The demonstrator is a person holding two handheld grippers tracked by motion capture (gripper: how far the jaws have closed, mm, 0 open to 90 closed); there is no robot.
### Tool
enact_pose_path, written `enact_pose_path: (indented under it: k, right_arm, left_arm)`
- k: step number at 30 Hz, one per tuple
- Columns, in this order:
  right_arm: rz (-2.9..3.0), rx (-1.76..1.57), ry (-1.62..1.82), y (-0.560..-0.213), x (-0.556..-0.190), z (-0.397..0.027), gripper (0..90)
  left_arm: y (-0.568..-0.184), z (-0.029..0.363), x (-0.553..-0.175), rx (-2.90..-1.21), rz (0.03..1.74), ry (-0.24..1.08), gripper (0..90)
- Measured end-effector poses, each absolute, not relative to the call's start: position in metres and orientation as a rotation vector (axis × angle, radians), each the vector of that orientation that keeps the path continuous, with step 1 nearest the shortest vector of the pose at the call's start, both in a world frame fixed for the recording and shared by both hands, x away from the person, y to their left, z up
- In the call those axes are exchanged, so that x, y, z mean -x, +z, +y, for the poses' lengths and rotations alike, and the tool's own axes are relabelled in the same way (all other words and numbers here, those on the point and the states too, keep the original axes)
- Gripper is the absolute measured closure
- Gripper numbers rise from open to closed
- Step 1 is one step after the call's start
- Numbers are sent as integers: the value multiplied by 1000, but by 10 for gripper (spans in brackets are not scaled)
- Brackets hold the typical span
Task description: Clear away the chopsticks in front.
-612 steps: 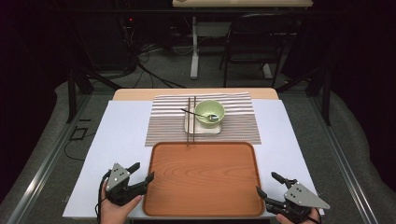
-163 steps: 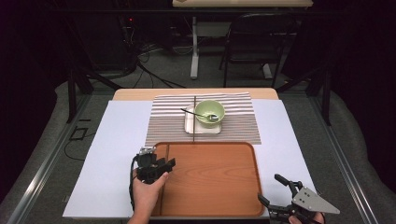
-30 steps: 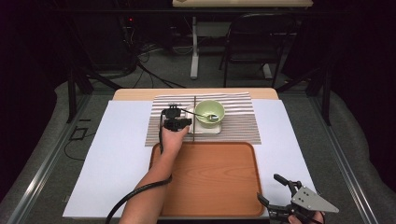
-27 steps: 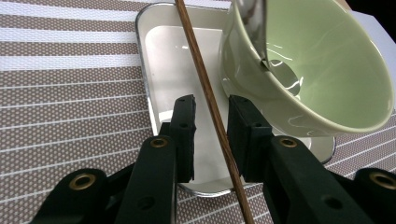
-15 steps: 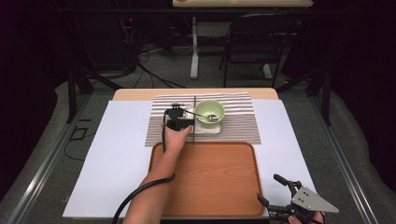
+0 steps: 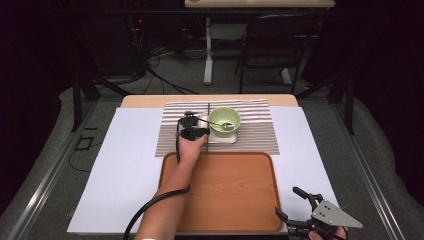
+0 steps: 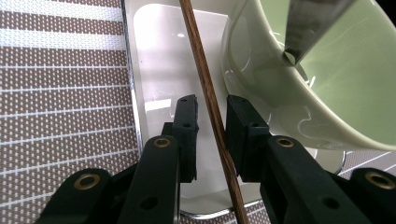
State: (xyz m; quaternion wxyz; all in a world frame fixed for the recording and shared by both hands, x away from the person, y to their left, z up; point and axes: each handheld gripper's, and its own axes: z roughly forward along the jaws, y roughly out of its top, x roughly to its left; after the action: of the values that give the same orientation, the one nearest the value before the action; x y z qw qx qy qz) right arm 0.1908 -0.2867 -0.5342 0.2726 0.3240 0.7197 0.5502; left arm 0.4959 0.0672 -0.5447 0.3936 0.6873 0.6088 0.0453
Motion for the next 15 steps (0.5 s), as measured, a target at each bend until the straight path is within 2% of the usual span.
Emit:
enact_pose_path:
  k: [15]
  right_arm:
    - [1938, -871, 1480, -534, -191, -286, 152]
  left_arm:
    - [-551, 68, -499, -1729, 1614, 68, 820]
